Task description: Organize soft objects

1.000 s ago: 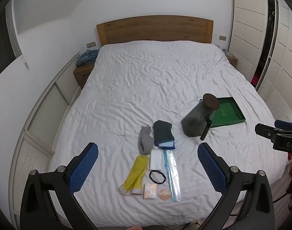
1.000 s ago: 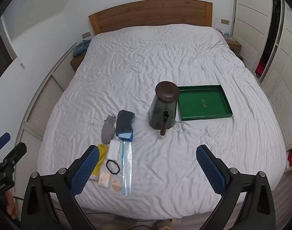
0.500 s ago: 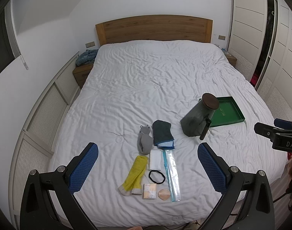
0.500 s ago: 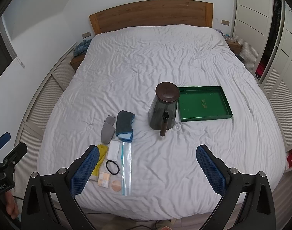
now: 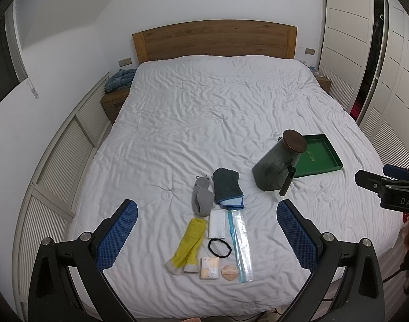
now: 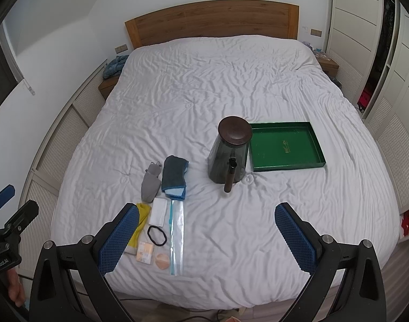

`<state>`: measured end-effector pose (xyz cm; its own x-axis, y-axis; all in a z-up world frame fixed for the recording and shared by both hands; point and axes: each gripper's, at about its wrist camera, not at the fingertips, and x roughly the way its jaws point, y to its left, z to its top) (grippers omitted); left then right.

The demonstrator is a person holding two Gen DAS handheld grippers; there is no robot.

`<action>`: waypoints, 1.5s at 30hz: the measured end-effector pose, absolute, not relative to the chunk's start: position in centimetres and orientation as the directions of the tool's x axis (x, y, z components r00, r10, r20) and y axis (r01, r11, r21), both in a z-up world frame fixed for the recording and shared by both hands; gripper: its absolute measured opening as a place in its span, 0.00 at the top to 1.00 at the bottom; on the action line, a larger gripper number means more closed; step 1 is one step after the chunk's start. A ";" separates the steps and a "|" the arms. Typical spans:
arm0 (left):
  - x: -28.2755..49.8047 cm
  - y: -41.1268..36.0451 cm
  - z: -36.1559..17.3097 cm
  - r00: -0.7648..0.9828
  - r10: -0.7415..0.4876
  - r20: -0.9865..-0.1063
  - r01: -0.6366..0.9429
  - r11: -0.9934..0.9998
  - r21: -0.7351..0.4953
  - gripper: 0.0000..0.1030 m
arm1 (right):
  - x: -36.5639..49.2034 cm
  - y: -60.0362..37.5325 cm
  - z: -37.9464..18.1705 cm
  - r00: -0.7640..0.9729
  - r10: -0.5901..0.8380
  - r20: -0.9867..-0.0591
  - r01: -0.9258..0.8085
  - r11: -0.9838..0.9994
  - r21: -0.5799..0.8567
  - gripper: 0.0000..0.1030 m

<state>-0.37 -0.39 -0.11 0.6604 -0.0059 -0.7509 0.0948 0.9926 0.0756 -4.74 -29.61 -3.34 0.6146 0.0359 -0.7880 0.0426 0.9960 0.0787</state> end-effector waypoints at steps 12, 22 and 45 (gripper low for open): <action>-0.1 -0.4 -0.8 0.656 -0.006 -0.754 0.096 0.993 0.075 0.01 | -4.5 -29.6 -3.6 0.614 0.034 -0.789 0.042 0.996 0.076 0.00; -0.3 -0.5 -1.3 0.653 -0.006 -0.758 0.097 0.992 0.075 0.01 | -4.2 -29.6 -3.8 0.612 0.034 -0.790 0.043 0.996 0.076 0.00; 2.0 0.3 -3.7 0.611 -0.014 -0.792 0.102 0.993 0.061 0.01 | -1.2 -28.3 -7.0 0.576 0.043 -0.816 0.029 0.997 0.073 0.00</action>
